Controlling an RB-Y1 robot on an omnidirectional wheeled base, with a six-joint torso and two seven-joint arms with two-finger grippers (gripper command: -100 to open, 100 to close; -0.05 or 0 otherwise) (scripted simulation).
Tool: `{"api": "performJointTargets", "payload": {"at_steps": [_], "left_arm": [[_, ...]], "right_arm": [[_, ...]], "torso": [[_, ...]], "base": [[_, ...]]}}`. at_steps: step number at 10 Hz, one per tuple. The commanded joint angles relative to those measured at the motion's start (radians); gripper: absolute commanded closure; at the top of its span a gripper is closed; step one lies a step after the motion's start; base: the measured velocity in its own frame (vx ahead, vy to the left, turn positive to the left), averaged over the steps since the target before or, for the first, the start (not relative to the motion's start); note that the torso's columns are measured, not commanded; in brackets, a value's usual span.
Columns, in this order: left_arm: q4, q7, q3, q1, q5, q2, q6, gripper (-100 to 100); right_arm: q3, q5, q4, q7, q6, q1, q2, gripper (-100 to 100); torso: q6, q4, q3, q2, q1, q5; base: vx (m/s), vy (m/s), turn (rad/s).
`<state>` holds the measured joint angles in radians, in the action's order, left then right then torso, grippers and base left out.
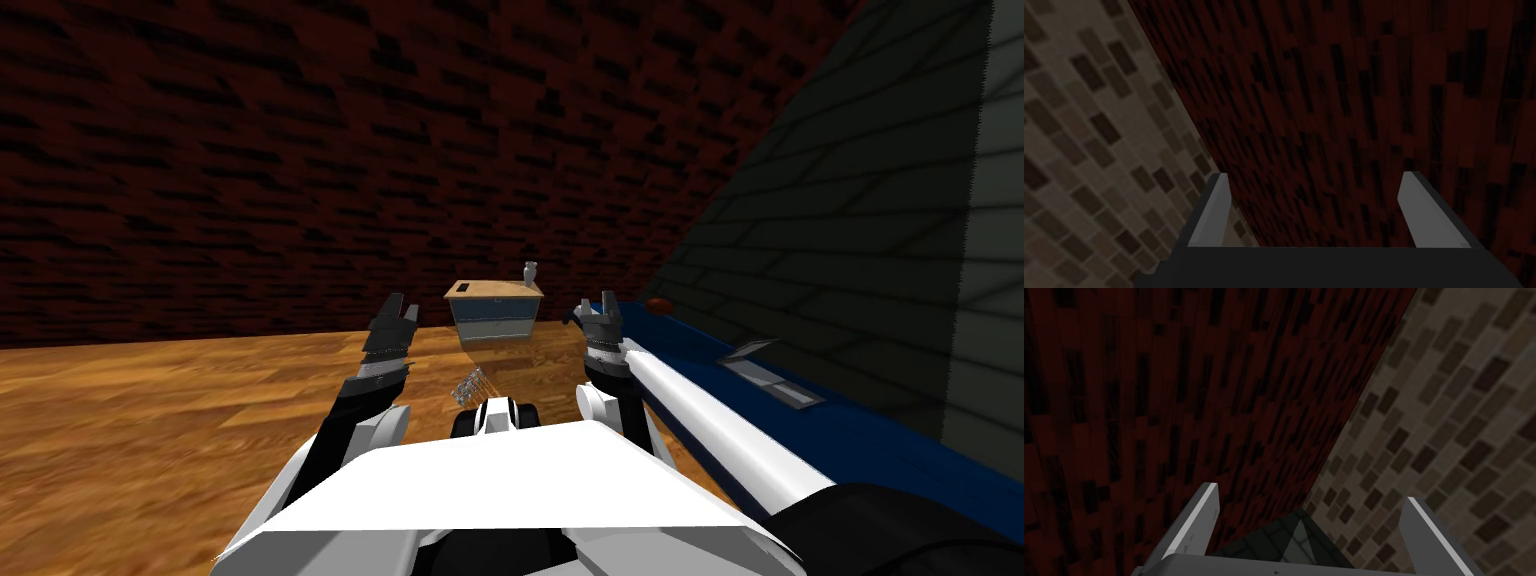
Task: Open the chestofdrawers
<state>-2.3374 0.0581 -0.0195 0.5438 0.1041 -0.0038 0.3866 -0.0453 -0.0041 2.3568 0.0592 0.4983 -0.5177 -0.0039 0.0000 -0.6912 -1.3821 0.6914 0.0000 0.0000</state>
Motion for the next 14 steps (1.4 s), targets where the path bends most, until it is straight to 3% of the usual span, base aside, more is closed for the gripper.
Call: {"api": "performJointTargets", "payload": {"at_steps": [1,4,7,12,14], "left_arm": [[0.029,0.002,-0.001,-0.007,0.0,0.058,0.015,-100],[0.096,0.007,-0.003,-0.022,0.0,0.117,0.052,-100],[0.183,0.015,-0.007,-0.044,-0.001,0.152,0.105,-100],[0.3,0.025,-0.011,-0.07,-0.001,0.172,0.171,-100],[0.375,0.032,-0.014,-0.089,-0.001,0.18,0.22,-100]], "right_arm": [[0.0,0.0,0.0,0.0,0.0,0.0,0.0,0],[0.0,0.0,0.0,0.0,0.0,0.0,0.0,0],[0.0,0.0,0.0,0.0,0.0,0.0,0.0,0],[0.0,0.0,0.0,0.0,0.0,0.0,0.0,0],[0.0,0.0,0.0,0.0,0.0,0.0,0.0,0]], "torso": [[0.0,-0.033,-0.069,0.033,0.0,0.0],[0.0,-0.046,-0.095,0.044,-0.001,0.0],[0.0,-0.047,-0.094,0.046,-0.001,0.0],[0.0,-0.047,-0.095,0.045,0.0,0.0],[0.0,-0.047,-0.093,0.048,-0.001,0.0]], "base": [[0.043,-0.018,0.019],[0.077,-0.037,0.024],[0.103,-0.057,0.037],[0.108,-0.043,0.031],[0.103,-0.066,0.038]]}}
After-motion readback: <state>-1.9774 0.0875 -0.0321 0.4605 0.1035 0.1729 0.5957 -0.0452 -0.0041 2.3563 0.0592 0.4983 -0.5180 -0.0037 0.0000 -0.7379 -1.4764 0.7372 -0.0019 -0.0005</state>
